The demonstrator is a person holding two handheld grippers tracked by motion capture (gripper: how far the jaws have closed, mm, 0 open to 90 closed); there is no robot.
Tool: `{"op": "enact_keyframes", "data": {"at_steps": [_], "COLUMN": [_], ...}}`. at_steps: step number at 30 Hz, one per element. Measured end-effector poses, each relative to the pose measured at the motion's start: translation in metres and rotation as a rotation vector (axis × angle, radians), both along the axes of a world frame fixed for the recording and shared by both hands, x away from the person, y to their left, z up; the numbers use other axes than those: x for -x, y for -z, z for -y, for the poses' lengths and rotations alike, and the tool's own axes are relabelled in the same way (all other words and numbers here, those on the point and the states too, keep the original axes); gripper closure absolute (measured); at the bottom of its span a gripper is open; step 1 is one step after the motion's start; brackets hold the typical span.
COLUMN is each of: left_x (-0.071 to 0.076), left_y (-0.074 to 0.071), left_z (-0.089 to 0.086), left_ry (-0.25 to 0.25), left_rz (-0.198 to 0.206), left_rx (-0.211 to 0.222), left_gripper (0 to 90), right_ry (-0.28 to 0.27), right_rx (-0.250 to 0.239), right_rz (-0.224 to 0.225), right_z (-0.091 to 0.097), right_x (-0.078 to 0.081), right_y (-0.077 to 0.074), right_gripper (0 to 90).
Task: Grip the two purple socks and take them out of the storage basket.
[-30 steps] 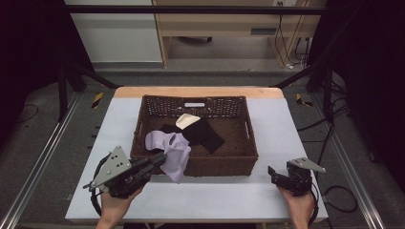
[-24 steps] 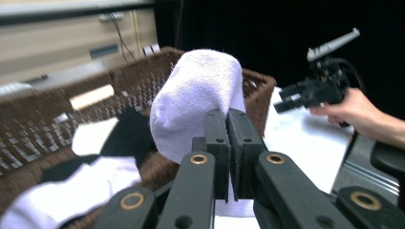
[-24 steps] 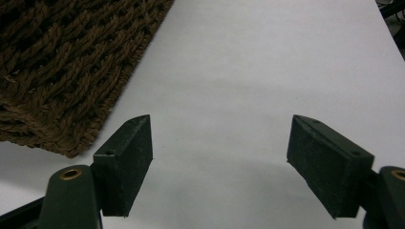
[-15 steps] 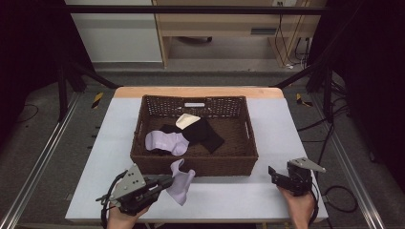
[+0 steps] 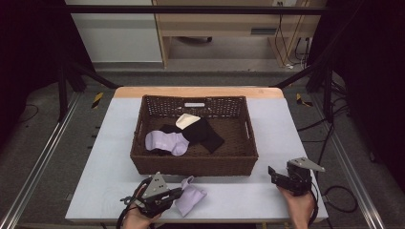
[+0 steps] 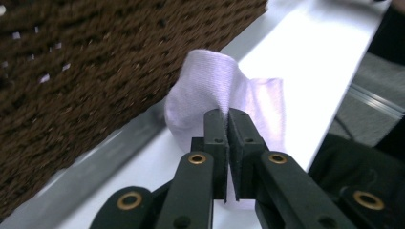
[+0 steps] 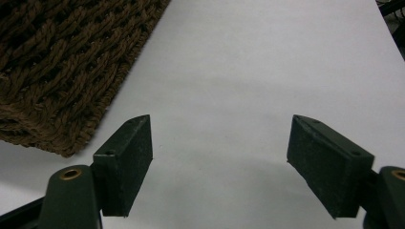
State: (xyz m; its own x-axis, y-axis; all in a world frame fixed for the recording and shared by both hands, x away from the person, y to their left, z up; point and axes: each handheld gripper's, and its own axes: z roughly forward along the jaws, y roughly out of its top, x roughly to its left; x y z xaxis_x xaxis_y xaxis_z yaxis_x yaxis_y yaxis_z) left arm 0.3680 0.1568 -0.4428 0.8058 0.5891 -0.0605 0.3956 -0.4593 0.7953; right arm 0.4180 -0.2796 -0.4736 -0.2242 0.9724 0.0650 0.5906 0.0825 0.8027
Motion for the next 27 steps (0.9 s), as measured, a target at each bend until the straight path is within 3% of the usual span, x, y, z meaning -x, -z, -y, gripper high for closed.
{"op": "enact_keyframes", "data": {"at_steps": [3, 4, 5, 6, 10, 13, 17, 27], "left_x": [-0.003, -0.004, -0.004, -0.005, -0.005, -0.005, -0.005, -0.01], "left_y": [0.007, 0.009, 0.009, 0.009, 0.002, -0.004, -0.019, -0.055], "left_z": [0.001, 0.001, 0.001, 0.001, -0.004, -0.01, -0.021, -0.048], "left_ry": [-0.015, -0.024, -0.024, -0.03, -0.08, -0.094, -0.133, -0.218], "left_rz": [-0.012, -0.022, -0.022, -0.026, -0.01, -0.005, 0.033, 0.118], "left_rx": [-0.012, -0.02, -0.02, -0.009, 0.012, 0.041, 0.084, 0.125], "left_gripper": [79.2, 71.2, 68.9, 68.9, 52.3, 50.3, 49.6, 45.6], "right_ry": [0.0, -0.001, -0.001, -0.002, -0.003, -0.001, 0.0, 0.002], "right_rx": [-0.001, -0.005, -0.005, -0.004, -0.002, -0.004, -0.005, -0.011], "right_rz": [-0.001, -0.004, -0.004, -0.005, -0.003, -0.001, -0.004, -0.002], "right_z": [0.0, 0.0, 0.0, 0.0, 0.0, 0.0, 0.0, 0.0], "right_x": [0.0, 0.0, 0.0, -0.001, -0.001, -0.001, -0.001, -0.001], "right_y": [0.0, 0.0, 0.0, 0.0, 0.0, 0.0, 0.0, 0.0], "right_gripper": [23.8, 23.8, 23.8, 23.8, 23.8, 23.8, 23.8, 23.6]}}
